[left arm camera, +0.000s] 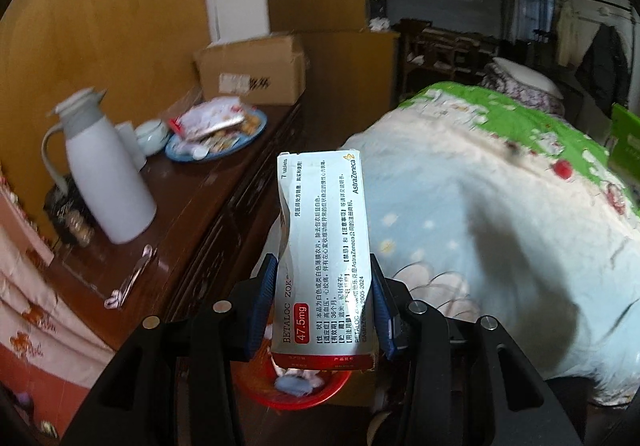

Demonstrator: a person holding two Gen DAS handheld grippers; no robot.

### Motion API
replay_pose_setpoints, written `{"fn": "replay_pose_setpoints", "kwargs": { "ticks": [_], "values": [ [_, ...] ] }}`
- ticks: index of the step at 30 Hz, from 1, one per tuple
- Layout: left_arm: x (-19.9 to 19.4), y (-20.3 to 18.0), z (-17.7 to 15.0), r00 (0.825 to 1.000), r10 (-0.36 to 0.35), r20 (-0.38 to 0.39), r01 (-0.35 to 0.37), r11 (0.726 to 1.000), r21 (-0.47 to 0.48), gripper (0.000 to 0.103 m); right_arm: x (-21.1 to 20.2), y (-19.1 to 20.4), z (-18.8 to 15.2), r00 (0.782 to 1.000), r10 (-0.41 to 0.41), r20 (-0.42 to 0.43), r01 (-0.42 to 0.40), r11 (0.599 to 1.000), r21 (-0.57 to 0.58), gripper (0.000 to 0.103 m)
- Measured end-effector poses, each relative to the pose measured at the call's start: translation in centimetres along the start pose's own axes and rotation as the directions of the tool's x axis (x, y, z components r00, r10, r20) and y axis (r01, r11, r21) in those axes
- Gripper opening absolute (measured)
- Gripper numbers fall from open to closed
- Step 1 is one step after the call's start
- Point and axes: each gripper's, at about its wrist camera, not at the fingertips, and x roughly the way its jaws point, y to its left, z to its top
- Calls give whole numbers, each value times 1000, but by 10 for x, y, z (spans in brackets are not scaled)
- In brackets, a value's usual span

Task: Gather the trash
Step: 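Carry box and snack bag to the red wastebasket and open both tools over it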

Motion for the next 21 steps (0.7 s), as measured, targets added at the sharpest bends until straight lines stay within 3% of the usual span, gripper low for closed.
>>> {"fn": "replay_pose_setpoints", "kwargs": {
  "ticks": [9, 21],
  "values": [
    [35, 22, -19, 997, 60, -47, -61, 998, -18, 44, 34, 31, -8, 997, 6, -72, -10, 999, -52, 50],
    [79, 41, -38, 990, 59, -125, -65, 997, -42, 44, 80, 56, -20, 987, 15, -163, -30, 995, -91, 50]
  ]
}}
